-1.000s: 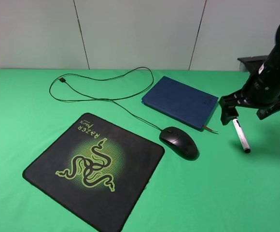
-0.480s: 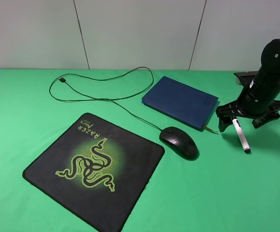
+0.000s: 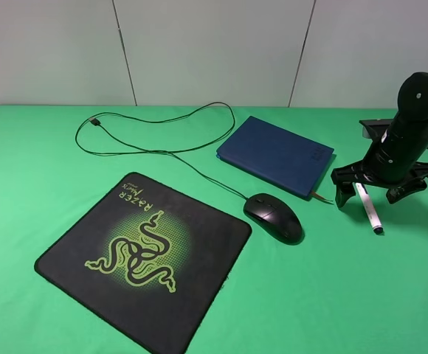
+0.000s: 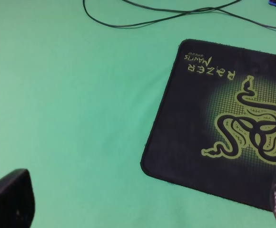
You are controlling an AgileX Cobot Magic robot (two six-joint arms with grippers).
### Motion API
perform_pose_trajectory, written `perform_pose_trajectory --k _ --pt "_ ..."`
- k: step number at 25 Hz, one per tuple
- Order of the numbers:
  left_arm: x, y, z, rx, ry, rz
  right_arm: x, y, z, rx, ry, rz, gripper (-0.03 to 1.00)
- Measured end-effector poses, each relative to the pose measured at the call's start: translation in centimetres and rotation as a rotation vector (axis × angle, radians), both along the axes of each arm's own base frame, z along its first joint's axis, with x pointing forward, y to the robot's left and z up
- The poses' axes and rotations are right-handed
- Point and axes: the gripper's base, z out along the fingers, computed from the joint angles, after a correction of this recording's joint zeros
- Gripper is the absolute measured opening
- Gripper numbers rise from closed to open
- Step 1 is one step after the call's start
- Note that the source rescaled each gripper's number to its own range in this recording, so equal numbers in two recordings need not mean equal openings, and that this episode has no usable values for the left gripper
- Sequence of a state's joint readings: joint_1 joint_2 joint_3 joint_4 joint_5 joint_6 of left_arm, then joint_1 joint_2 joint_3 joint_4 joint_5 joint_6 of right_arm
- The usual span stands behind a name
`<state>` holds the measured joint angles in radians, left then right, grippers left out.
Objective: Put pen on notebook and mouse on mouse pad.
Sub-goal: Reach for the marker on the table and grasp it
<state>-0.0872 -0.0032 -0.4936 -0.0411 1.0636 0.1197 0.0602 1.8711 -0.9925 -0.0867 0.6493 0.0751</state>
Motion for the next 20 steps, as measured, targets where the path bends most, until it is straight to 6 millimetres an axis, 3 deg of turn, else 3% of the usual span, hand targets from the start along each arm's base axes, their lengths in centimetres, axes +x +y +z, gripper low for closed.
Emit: perform_pose_trajectory --k 6,8,10,15,18,19,20 --pt "0.00 0.00 0.00 0.000 0.000 0.000 0.01 0.03 -0.62 0.003 0.018 -0.004 1.00" --pt "0.00 0.00 0.00 0.000 0.000 0.000 0.01 0.05 -0.65 0.005 0.019 -0.006 0.94" --pt "0.00 0.00 0.00 0.000 0.000 0.000 0.01 0.06 -0.68 0.006 0.020 -0.007 0.81" --pt "0.00 0.00 0.00 0.000 0.000 0.000 -0.02 0.05 -0.72 0.006 0.024 -0.007 0.30" --pt "0.00 0.00 0.00 0.000 0.000 0.000 -0.02 0.05 -0.72 0.006 0.024 -0.007 0.06" --pt "0.00 0.00 0.00 0.000 0.000 0.000 -0.03 0.05 -0.72 0.005 0.025 -0.008 0.00" --pt "0.00 0.00 0.00 0.000 0.000 0.000 -0.04 0.05 -0.72 0.005 0.026 -0.008 0.01"
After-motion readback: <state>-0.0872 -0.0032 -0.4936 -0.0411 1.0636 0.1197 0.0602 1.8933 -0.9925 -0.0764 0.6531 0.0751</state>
